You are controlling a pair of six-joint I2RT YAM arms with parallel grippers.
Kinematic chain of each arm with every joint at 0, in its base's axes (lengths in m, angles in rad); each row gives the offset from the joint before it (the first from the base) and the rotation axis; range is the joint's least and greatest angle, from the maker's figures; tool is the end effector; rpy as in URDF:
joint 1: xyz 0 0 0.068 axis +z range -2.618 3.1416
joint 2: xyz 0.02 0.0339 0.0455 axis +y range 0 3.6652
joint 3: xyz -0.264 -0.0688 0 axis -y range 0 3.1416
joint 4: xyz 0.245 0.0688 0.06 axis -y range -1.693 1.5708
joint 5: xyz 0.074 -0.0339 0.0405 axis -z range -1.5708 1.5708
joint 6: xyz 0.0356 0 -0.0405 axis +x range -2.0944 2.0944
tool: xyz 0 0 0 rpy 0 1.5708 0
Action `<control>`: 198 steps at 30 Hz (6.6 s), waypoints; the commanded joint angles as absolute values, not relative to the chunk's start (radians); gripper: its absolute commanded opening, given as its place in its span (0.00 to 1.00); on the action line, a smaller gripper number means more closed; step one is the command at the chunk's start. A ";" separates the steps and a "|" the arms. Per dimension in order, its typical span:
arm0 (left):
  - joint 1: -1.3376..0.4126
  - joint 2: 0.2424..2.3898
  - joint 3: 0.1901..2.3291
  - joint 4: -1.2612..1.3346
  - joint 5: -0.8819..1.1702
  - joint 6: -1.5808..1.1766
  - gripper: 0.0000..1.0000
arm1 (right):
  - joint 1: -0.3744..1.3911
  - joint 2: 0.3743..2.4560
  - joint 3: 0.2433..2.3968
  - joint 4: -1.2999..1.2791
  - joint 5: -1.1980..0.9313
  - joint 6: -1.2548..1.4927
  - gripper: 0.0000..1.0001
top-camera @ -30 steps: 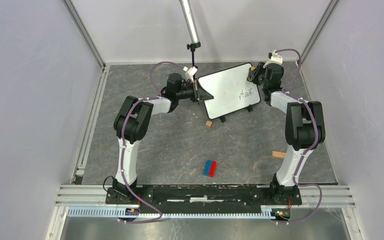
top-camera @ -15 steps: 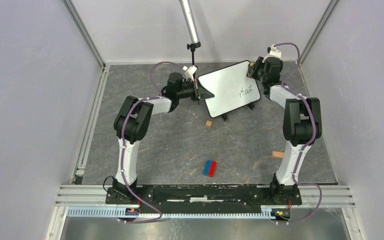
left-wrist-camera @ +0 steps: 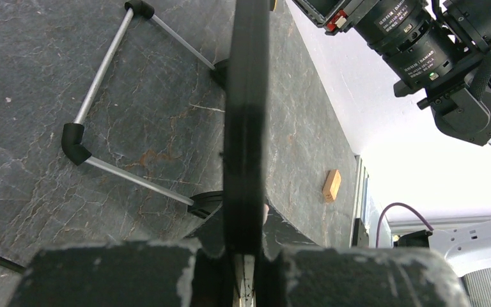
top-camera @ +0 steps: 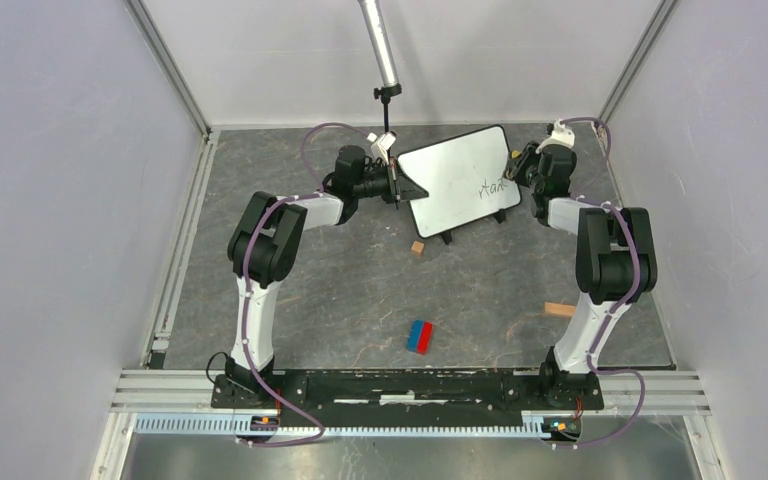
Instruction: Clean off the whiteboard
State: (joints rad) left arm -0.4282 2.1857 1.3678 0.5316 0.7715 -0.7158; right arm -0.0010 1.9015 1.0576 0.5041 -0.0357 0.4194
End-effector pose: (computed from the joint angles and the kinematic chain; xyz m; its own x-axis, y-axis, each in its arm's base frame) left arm 0.4255 -0.2215 0.1633 -0.7885 -0.1572 -0.5946 0.5151 0.3595 -0.7781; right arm 0.4167 0.0009 0.1835 -0.3177 0.4073 -0.8563 0.1059 0.9126 0.3948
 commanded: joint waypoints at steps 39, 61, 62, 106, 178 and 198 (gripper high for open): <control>-0.412 2.220 1.331 0.361 0.712 -0.699 0.02 | 0.349 1.817 0.889 0.602 0.090 0.409 0.24; -0.411 2.220 1.334 0.360 0.716 -0.700 0.02 | 0.151 1.854 0.819 0.631 -0.011 0.486 0.24; -0.411 2.220 1.333 0.362 0.716 -0.700 0.02 | 0.177 1.845 0.821 0.623 0.004 0.482 0.24; -0.411 2.218 1.332 0.357 0.716 -0.698 0.02 | 0.323 1.863 0.950 0.575 0.168 0.405 0.26; -0.417 2.226 1.333 0.379 0.721 -0.714 0.02 | 0.265 1.805 1.108 0.461 -0.052 0.310 0.57; -0.410 2.219 1.329 0.368 0.712 -0.704 0.02 | 0.075 1.832 0.895 0.497 0.069 0.395 0.18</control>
